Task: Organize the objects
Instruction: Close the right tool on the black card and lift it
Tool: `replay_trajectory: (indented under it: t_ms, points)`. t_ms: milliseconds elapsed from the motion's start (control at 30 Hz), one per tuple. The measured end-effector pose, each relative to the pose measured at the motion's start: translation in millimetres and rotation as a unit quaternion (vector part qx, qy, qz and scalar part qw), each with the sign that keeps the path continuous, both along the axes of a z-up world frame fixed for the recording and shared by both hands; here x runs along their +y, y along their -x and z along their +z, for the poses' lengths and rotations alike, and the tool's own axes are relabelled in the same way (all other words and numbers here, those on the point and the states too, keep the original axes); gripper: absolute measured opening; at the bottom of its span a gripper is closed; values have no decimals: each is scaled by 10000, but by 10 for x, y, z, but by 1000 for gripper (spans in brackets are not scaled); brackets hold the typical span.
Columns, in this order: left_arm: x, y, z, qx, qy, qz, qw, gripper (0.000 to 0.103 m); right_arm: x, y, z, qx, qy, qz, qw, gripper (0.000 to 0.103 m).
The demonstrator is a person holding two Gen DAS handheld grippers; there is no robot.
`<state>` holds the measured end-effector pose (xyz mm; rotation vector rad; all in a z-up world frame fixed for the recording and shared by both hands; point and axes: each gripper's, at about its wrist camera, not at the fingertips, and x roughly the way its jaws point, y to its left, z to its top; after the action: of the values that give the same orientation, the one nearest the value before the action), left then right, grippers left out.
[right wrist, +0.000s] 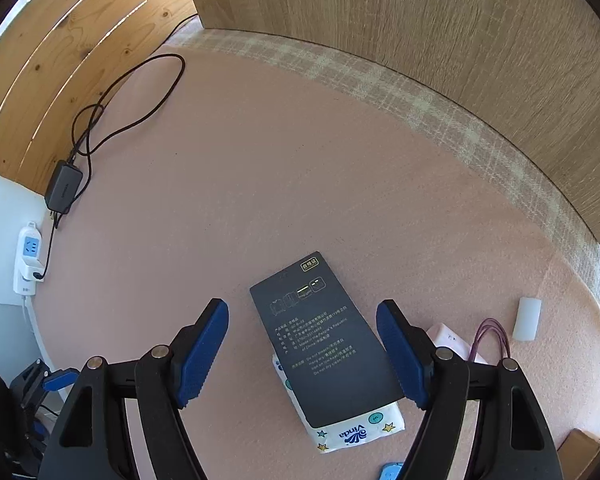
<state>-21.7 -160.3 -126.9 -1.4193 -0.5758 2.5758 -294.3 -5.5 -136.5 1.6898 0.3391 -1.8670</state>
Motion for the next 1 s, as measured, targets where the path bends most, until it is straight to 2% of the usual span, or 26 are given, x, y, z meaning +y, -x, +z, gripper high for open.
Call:
replay_trajectory:
  t_ms: [267, 367, 500, 567, 633, 667, 800, 1000]
  points:
    - [51, 42, -8, -4, -78, -2, 10000, 73, -44, -94, 7, 7, -112, 164, 9998, 73]
    - [65, 66, -19, -21, -91, -8, 10000, 73, -108, -133, -47, 239, -453, 234, 9984, 73]
    - [79, 72, -23, -26, -76, -12, 10000, 73, -174, -221, -122, 315, -557, 318, 9974, 72]
    - [83, 72, -34, -39, -67, -3, 10000, 73, -218, -277, -147, 390, -621, 394, 9965, 65]
    - [82, 68, -40, -49, -77, 6, 10000, 73, -260, -337, -178, 339, -639, 454, 9963, 50]
    - [87, 65, -41, -52, -81, 9, 10000, 73, -276, -370, -189, 320, -639, 477, 9963, 47]
    - [105, 60, -60, -80, -71, -9, 9999, 73, -348, -543, -192, 581, -789, 664, 9930, 45]
    - [139, 56, -55, -76, -86, -45, 9999, 73, -285, -681, -149, 602, -532, 462, 9957, 36]
